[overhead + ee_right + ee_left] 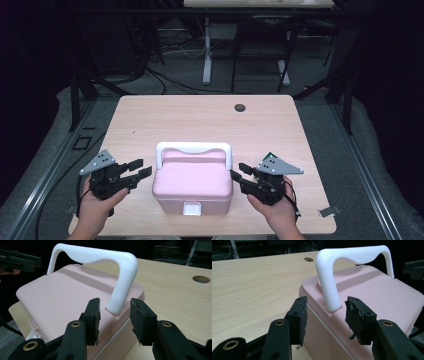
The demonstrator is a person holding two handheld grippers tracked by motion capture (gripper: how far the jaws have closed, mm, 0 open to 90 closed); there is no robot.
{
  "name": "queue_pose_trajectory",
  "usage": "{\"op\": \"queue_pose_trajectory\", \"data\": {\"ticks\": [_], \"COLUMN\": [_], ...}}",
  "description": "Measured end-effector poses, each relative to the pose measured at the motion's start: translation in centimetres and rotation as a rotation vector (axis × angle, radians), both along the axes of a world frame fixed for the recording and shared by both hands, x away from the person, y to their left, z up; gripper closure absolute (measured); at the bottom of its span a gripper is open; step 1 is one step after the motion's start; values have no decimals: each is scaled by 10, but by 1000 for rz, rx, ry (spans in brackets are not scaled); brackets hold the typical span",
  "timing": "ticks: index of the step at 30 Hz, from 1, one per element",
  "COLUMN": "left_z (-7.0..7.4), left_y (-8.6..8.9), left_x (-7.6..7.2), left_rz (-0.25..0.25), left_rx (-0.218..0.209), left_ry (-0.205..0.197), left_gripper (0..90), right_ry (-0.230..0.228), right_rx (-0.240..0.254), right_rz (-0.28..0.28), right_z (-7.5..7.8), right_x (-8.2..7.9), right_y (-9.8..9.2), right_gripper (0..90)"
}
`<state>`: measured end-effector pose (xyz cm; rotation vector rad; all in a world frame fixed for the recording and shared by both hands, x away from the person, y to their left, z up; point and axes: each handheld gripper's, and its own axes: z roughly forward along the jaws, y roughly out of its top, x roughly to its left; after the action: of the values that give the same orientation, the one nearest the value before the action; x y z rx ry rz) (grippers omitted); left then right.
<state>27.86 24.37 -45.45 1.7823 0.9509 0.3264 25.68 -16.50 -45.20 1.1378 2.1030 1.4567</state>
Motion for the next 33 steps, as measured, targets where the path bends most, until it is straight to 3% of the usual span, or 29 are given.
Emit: {"op": "queue_pose_trajectory", "data": {"ticks": [10, 12, 19, 33], "left_z": [-3, -3, -3, 1], "left_y": [-21, -25, -33, -28], "left_x": [17, 20, 25, 4], "left_rz": [-32, -40, -43, -61], "left_rx": [1, 3, 3, 13], "left_ry": [8, 12, 13, -49], "left_gripper": [489, 489, 493, 579], "right_ry": [18, 14, 26, -66], "right_rx": [4, 1, 22, -2], "right_rz": [16, -7, 11, 26], "right_z": [-8, -7, -9, -3], "right_x": [19, 22, 28, 9], "right_y": [15, 16, 16, 17], "right_gripper": [554, 553, 556, 616]}}
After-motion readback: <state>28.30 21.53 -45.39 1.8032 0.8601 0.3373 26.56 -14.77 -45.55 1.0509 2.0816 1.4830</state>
